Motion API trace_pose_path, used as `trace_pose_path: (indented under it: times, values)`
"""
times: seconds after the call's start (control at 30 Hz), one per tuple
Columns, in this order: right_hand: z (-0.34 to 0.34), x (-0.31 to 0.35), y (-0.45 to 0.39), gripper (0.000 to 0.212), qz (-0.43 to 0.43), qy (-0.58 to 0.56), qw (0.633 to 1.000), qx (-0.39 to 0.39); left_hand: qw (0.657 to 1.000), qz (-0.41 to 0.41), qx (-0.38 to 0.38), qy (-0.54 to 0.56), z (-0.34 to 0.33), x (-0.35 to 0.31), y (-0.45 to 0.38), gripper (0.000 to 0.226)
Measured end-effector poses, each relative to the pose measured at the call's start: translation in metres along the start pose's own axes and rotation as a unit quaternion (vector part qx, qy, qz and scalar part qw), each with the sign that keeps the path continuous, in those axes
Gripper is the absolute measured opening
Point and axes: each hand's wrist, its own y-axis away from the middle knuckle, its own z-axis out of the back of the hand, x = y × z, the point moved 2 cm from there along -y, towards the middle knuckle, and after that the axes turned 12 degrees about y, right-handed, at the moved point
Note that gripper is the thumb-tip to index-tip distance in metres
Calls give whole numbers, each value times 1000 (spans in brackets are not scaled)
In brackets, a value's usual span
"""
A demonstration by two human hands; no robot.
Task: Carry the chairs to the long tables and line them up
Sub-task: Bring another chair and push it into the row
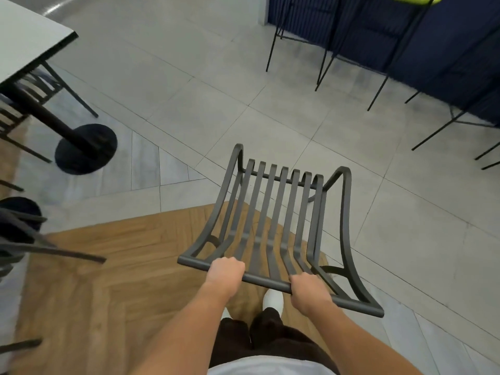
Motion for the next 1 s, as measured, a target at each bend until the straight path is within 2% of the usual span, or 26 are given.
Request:
trace_pose_path:
  times: [0.37,0.7,1.0]
  values:
    - [29,77,-17,19,79,55,995,-34,993,82,-15,83,-23,78,44,24]
    - [63,159,-36,20,151,133,978,-45,966,187,-38,175,-51,142,91,24]
    - [98,220,-56,23,183,211,953,-119,938,243,-57,239,-57,186,109,22]
